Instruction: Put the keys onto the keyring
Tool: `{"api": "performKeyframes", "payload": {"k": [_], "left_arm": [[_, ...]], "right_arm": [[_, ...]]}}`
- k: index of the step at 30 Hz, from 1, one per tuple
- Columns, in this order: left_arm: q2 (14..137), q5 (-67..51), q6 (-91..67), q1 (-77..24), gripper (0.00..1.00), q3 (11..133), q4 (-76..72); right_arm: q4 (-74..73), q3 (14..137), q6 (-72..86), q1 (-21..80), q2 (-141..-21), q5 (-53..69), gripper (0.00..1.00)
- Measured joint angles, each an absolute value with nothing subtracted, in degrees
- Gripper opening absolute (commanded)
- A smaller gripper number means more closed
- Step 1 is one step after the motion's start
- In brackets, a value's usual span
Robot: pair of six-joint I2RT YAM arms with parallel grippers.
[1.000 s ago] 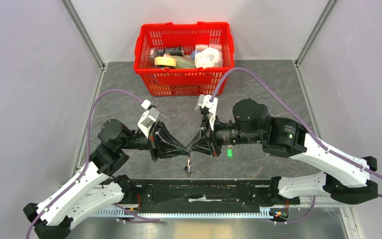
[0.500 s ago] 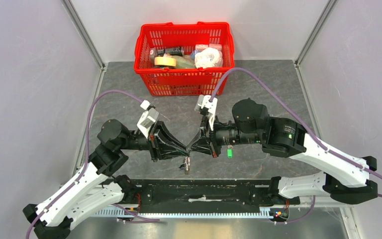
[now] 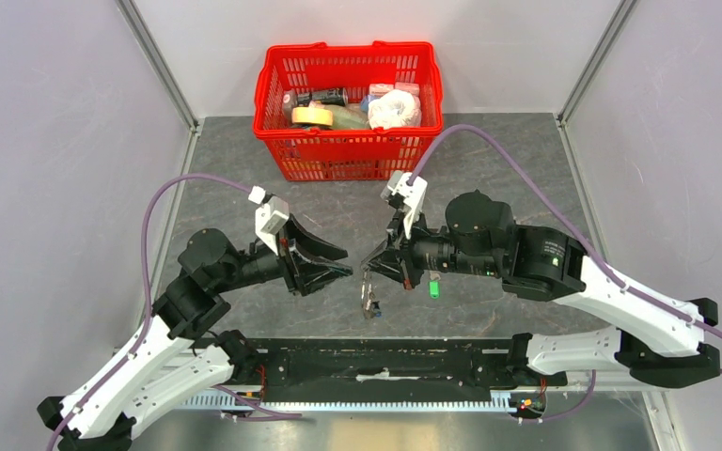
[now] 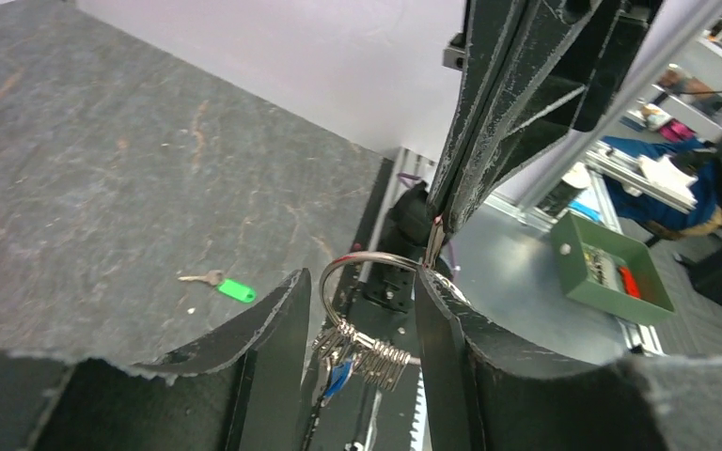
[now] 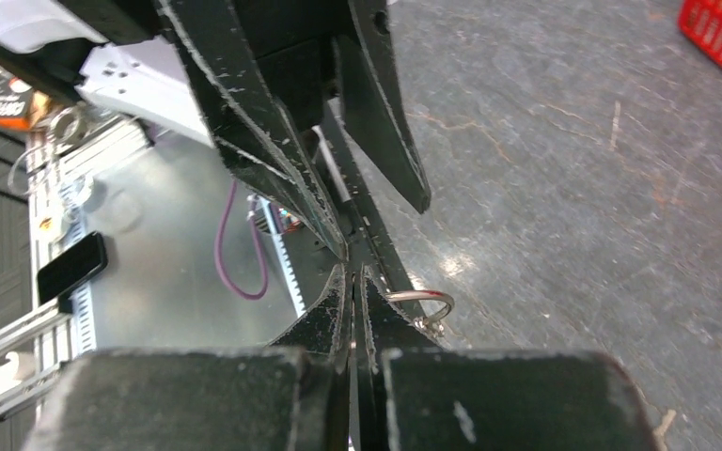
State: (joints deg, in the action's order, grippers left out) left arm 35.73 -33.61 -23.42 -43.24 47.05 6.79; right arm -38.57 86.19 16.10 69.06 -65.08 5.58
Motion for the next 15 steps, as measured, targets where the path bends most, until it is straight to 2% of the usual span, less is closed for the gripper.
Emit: {"api": "performKeyframes", "payload": {"k": [4, 12, 15], "left_arm": [[35.79, -29.71, -22.74, -43.24, 0.52, 47.03, 7.68], [36.75, -25.26, -21.45, -43.24, 0.62, 46.5, 7.55], [36.75, -24.12, -20.97, -43.27, 0.63, 45.5, 7.01]], "right_arm": [[-38.24, 84.71, 17.98, 69.06, -65.14, -0.1, 0.0], [-37.36, 83.11, 22.24, 69.06, -67.37, -7.35, 0.0], [-37.04, 83.11, 23.68, 69.06, -67.57, -9.28, 0.0]]}}
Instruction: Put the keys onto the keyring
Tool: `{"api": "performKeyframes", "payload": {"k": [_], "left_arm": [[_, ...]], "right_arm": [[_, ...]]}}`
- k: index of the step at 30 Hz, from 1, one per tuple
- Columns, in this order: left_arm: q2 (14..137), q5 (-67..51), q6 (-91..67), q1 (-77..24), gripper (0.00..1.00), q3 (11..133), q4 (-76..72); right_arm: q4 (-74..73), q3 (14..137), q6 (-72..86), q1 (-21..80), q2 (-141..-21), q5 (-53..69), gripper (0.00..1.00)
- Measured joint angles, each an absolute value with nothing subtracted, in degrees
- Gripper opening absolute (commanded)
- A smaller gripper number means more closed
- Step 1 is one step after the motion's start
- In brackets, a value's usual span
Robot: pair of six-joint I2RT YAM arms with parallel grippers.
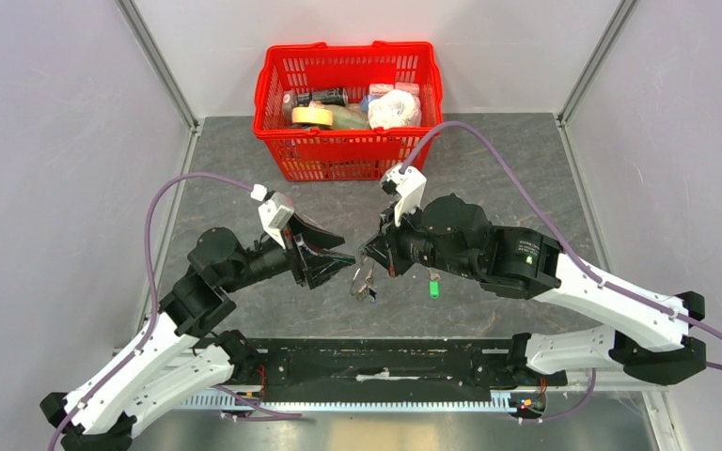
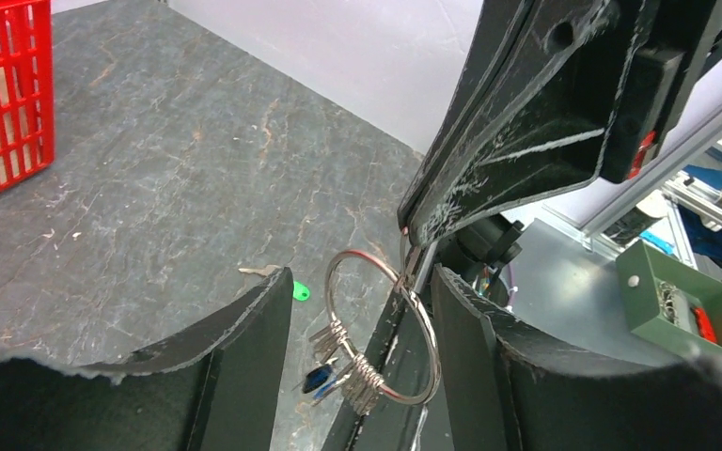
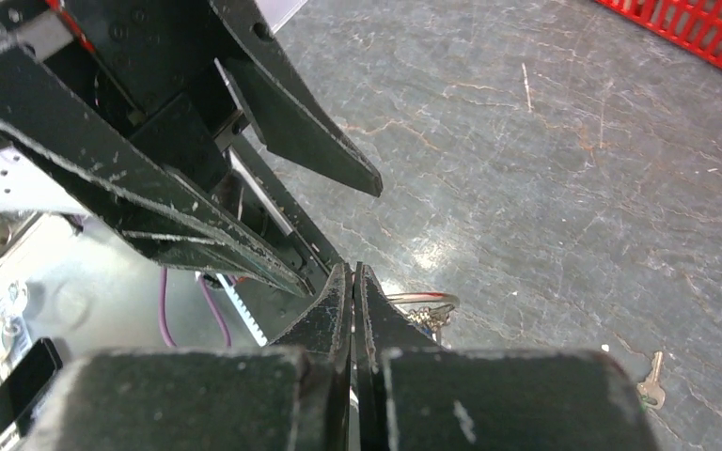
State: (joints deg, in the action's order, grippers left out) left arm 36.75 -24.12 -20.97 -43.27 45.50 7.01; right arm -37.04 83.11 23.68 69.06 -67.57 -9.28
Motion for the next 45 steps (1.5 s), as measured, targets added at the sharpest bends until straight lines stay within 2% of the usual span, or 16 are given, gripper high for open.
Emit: {"api": "performKeyframes", "payload": {"k": [19, 27, 30, 36, 45], "left_arm": [[36.34, -23.66, -20.1, -43.27, 0.64, 40.1, -0.95], [37.01, -23.73, -20.01, -43.27, 0.6, 39.64, -2.11], [36.84, -23.86, -19.97, -43.24, 0.53, 39.18, -2.61], [36.8, -24.12, -19.75, -43.27, 0.49, 38.98, -3.57], [36.86, -24.14, -19.57, -43.27, 0.48, 38.98, -3.6]], "right_arm": [[-36.86, 84.93, 28.6, 69.06, -72.84, -15.16, 0.0], [-36.58, 86.3, 29.17, 69.06, -72.84, -15.33, 0.0], [-36.45, 86.46, 29.19, 69.06, -72.84, -15.33, 0.0], [-36.45, 86.54, 29.45, 69.06, -72.84, -15.29, 0.0], [-36.4, 86.72, 30.04, 69.06, -72.82, -15.11, 0.0]]}}
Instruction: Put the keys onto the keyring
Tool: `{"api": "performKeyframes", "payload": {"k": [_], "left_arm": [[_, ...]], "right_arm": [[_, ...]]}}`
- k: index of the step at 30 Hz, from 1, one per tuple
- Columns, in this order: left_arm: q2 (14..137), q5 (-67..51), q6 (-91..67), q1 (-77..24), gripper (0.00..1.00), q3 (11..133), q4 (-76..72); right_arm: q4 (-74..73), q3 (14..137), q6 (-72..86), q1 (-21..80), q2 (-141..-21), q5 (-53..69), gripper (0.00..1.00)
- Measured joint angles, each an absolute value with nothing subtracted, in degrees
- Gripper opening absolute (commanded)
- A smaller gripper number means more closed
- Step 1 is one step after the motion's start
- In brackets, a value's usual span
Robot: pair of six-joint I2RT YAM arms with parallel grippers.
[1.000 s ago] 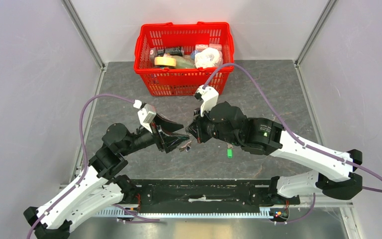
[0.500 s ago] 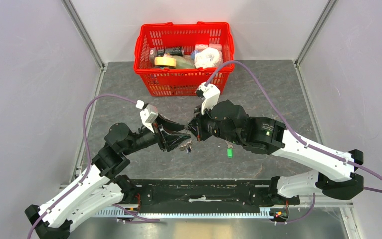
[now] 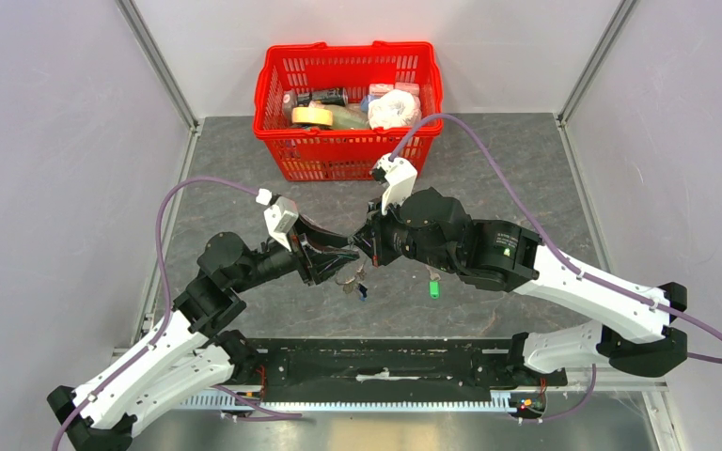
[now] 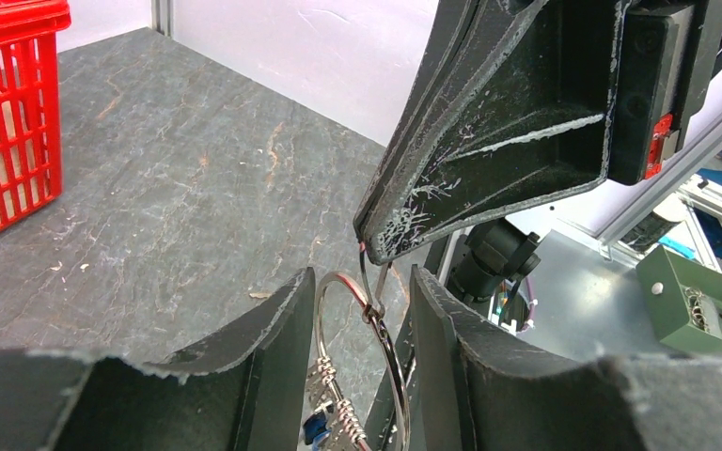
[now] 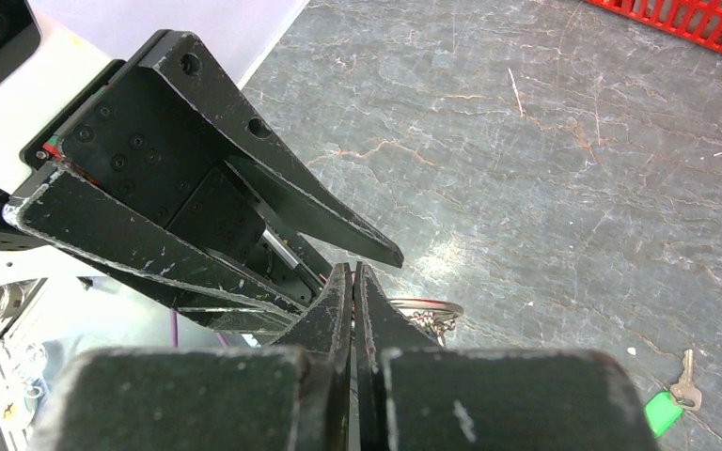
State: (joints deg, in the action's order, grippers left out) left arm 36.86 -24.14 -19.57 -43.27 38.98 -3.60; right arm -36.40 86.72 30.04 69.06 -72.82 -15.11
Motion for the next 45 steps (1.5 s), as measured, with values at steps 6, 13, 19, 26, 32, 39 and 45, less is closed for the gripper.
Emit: {"api": "performKeyframes", "payload": {"k": [6, 13, 19, 26, 32, 39, 45], "left_arm": [[36.86, -24.12, -19.53, -43.27, 0.46, 38.98, -3.6], [36.93, -24.12, -19.38, -43.24, 0.41, 38.98, -3.6], [37.01, -24.1, -19.18, -43.27, 0.37, 38.98, -3.57], [37.01, -24.1, -19.14, -43.27, 0.37, 38.98, -3.57], [36.82, -24.1, -19.05, -43.27, 0.45, 38.98, -3.55], [35.77, -24.1, -18.94, -43.27, 0.48, 38.98, -3.57], [35.59, -24.1, -18.9, -43.27, 0.48, 38.98, -3.57]], "right_arm": [[-35.99, 86.72, 30.28, 69.06, -72.82, -15.0, 0.0], [-34.81, 86.72, 30.46, 69.06, -72.75, -14.81, 0.0], [-34.3, 86.72, 30.48, 69.06, -72.23, -14.26, 0.0], [-34.28, 86.72, 30.46, 69.06, -72.05, -13.98, 0.0], [-34.28, 86.72, 30.46, 69.06, -72.05, -13.82, 0.0], [-34.28, 86.72, 30.46, 69.06, -72.05, -13.8, 0.0], [-34.28, 86.72, 30.46, 69.06, -72.05, -13.61, 0.0]]}}
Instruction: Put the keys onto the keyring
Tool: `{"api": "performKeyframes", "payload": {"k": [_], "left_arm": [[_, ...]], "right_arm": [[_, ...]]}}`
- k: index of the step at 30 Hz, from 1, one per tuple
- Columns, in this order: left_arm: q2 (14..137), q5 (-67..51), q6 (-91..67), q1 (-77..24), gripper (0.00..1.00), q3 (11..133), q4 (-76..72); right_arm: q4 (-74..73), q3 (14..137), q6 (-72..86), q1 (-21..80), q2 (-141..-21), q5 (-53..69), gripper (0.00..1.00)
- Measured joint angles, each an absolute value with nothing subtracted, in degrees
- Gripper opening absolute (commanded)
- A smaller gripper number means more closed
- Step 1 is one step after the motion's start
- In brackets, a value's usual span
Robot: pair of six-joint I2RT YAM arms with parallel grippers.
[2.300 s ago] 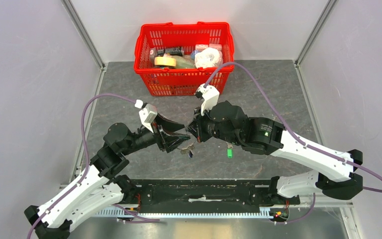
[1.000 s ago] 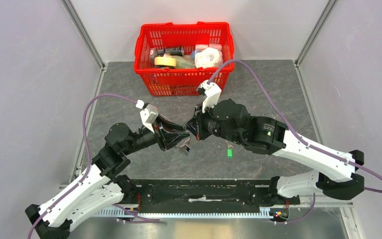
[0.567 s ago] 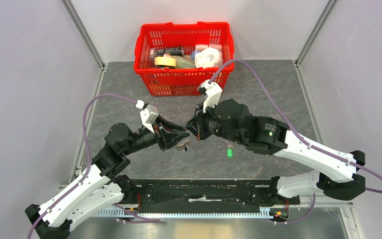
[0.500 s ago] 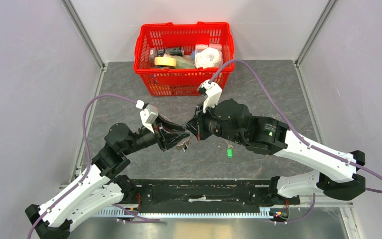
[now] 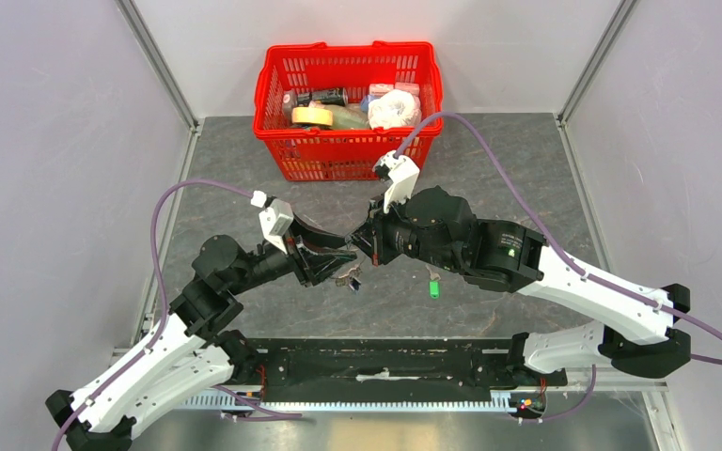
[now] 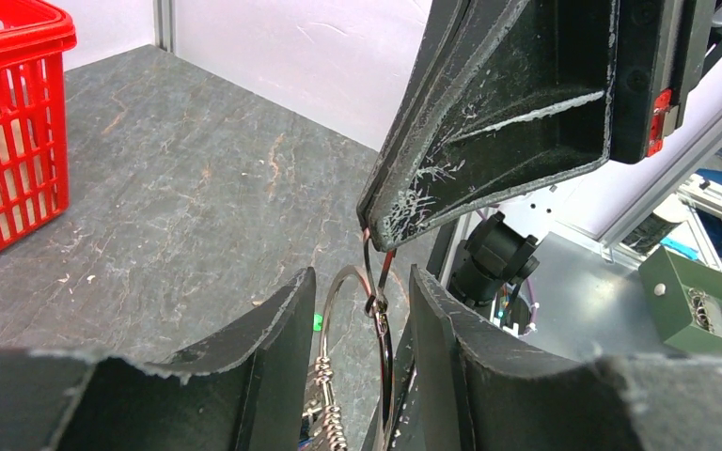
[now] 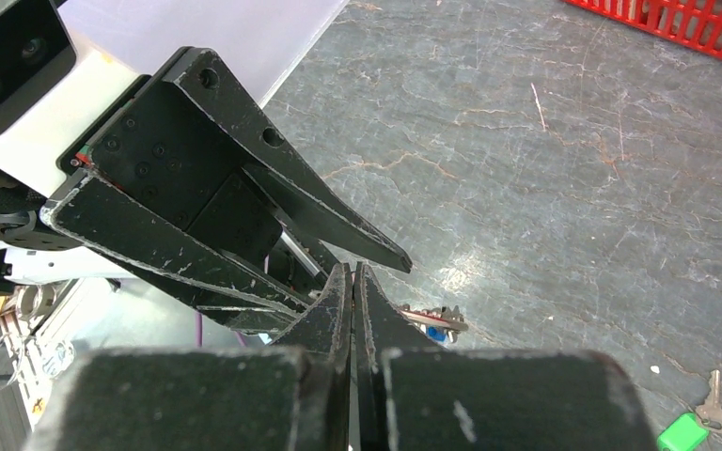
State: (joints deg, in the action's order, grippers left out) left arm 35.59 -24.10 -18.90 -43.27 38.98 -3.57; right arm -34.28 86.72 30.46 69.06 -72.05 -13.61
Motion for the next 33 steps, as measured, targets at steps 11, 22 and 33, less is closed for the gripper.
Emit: {"api": "performKeyframes", "payload": {"k": [11, 22, 33], "left_arm": [[35.48, -24.05, -18.72, -43.27, 0.43, 38.98, -3.57], [35.07, -24.05, -18.52, -43.27, 0.4, 38.98, -3.57], [35.05, -24.23, -18.02, -43.48, 0.02, 39.0, -3.84]], "right_arm": [[-34.26, 86.72, 30.46, 69.06, -72.05, -13.34, 0.0], [-34.26, 86.72, 30.46, 69.06, -72.05, -12.73, 0.0], [-33.89, 86.72, 30.44, 69.01, -72.07, -12.56, 0.0]]}}
